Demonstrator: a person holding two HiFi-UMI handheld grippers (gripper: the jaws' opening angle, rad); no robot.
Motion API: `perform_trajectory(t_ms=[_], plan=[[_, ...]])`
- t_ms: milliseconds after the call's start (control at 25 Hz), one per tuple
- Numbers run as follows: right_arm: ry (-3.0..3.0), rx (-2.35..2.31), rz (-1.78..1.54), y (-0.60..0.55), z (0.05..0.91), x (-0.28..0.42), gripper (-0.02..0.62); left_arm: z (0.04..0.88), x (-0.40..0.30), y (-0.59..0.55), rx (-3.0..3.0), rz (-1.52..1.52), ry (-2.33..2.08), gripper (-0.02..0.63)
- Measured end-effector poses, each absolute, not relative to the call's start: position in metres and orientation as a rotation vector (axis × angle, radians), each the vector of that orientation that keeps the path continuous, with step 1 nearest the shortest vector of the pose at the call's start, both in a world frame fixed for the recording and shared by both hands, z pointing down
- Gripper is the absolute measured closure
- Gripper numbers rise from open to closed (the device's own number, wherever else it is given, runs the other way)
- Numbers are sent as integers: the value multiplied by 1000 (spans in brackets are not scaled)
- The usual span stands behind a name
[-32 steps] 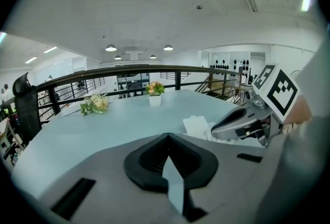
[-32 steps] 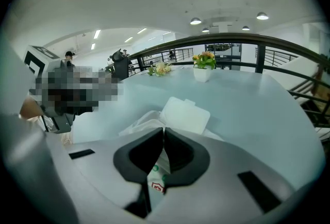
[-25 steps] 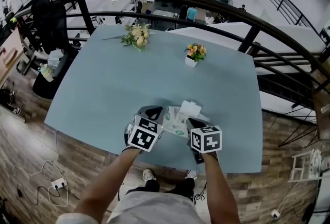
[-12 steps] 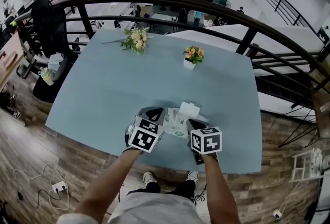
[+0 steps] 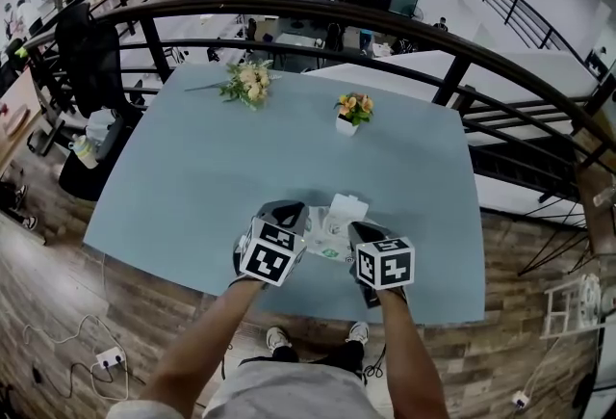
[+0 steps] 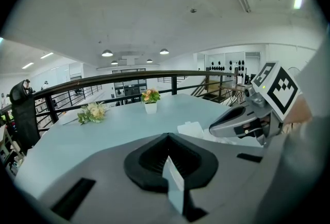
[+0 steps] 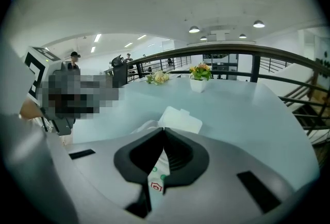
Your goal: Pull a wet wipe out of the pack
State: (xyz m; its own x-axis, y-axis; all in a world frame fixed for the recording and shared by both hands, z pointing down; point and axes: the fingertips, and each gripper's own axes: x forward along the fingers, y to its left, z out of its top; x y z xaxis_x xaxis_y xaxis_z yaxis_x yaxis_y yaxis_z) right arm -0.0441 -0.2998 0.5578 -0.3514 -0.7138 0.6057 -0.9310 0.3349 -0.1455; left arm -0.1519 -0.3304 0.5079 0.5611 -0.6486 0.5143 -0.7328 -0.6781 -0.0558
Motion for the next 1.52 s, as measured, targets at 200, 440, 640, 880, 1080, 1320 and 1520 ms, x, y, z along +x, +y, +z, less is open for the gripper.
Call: perform_trajectory(t_ms=[200,440,640,880,1080,1320,1520], plan=[[-2168,1474,639,-300,548,-40,588,506,-148,-327,2632,762,-1154,609],[-2173,1491,602,-304,535,-39,588,499,-148,-329,2662,760,-1149,609],[-2173,1528,578,-308,524,-33,588,496,-144,-331,2669,742,-1134,609],[-2176,1576,567,-307,512,-31,588,489,-140,-332,2695,738,-1109,609],[-2182,1607,549,-309,502,-31,588,483,-140,-335,2722,742,-1100,609],[-2180,1646,538,-309,492,-28,588,474,-138,-339,2758,746,-1088,609],[-2179,1677,527,-308,486,-22,588,474,-134,-338,2752,733,-1071,609]])
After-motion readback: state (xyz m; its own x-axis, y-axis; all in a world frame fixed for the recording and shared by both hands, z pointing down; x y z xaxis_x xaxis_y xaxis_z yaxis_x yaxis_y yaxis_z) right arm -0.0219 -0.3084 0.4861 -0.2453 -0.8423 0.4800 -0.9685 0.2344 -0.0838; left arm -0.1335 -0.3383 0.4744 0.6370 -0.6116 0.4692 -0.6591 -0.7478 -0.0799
